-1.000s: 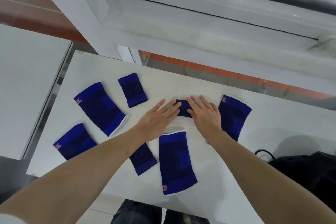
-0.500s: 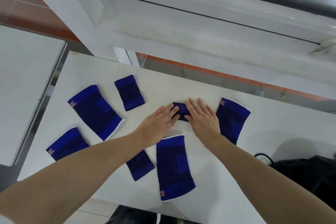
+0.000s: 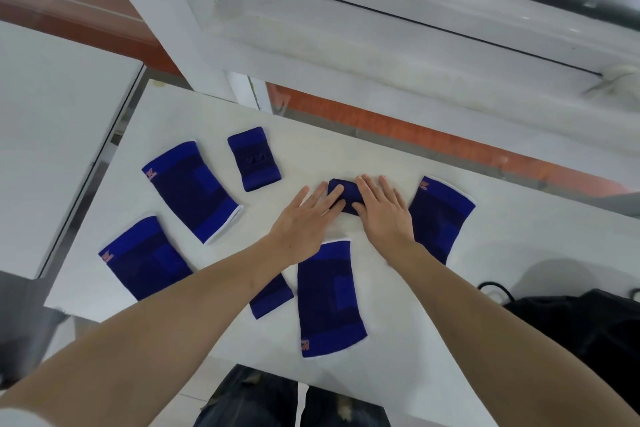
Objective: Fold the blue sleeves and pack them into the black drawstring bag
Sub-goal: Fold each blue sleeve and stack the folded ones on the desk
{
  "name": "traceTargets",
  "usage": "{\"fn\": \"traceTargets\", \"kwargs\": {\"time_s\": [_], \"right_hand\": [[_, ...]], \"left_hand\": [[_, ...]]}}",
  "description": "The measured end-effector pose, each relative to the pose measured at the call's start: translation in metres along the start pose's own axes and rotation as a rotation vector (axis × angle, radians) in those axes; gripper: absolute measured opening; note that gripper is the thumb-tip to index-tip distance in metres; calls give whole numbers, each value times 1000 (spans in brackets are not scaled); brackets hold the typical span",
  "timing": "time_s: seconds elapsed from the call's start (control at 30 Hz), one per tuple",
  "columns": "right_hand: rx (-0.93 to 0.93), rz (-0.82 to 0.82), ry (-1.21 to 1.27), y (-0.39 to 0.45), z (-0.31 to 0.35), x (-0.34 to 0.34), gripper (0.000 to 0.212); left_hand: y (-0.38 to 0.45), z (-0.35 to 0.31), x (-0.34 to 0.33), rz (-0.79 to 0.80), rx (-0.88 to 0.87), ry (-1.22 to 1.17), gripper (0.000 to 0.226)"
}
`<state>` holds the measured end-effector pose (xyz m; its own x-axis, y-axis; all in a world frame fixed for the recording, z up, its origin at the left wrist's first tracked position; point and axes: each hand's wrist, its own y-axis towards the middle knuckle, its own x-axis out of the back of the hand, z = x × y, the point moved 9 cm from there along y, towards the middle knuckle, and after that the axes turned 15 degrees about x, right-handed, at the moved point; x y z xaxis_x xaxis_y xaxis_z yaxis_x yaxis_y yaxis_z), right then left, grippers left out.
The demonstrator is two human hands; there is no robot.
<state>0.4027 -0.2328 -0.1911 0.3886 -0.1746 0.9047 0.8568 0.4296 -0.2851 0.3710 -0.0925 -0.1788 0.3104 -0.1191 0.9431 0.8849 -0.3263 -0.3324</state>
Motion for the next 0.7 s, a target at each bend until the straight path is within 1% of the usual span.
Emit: {"fn": "traceTargets", "kwargs": {"time_s": [0.13,0.2,0.27,0.4,0.47,0.57,0.7], "right_hand": [[20,-23,-13,-2,8,15,57],[31,-60,-43,-10,14,25,55],[44,-105,-41,-21,23,33,49],[119,-185,-1,-47,49,35,39],[158,-196,5,-60,64,27,36],[208,-195,42,-73,86,11,31],[280,-163,46,-81,118,-10,27]], "left_hand": [[-5,1,16,0,22,-107,75],[-16,6,21,-11,73,-149,72],[-33,15,23,-22,165,-207,69],[-81,35,16,-44,405,-337,61],[-108,43,6,-42,509,-376,55],[-150,52,-12,-52,613,-407,44],[-191,63,-39,-17,762,-391,47]]}}
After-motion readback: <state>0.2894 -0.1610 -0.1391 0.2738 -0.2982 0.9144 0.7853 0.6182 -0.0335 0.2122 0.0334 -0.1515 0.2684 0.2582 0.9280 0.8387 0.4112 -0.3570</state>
